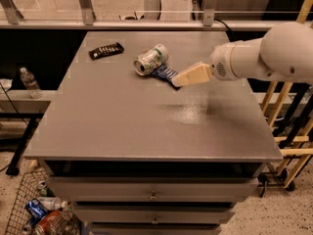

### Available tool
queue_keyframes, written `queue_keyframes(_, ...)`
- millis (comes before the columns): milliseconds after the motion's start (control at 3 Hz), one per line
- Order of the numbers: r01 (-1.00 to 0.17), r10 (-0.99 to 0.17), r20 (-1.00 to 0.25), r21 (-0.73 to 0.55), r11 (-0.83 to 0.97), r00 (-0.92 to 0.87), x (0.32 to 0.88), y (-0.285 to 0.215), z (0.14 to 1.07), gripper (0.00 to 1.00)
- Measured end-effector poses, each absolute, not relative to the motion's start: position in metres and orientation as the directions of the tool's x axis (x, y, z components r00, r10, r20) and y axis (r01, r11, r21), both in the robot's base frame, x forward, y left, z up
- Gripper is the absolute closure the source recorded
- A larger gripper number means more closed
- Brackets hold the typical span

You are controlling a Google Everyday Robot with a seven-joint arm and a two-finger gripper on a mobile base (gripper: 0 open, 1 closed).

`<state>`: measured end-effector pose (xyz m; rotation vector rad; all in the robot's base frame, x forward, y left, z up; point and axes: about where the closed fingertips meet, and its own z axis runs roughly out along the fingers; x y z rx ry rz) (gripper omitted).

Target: Move rxbar blueberry near 7up can

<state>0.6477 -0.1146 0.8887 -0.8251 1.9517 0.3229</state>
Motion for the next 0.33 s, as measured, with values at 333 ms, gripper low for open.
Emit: queue_keyframes(333, -0.616, -0.414, -0.854, -0.148, 0.774, -0.315, 0.6288, -0.1399, 0.9067, 0.0)
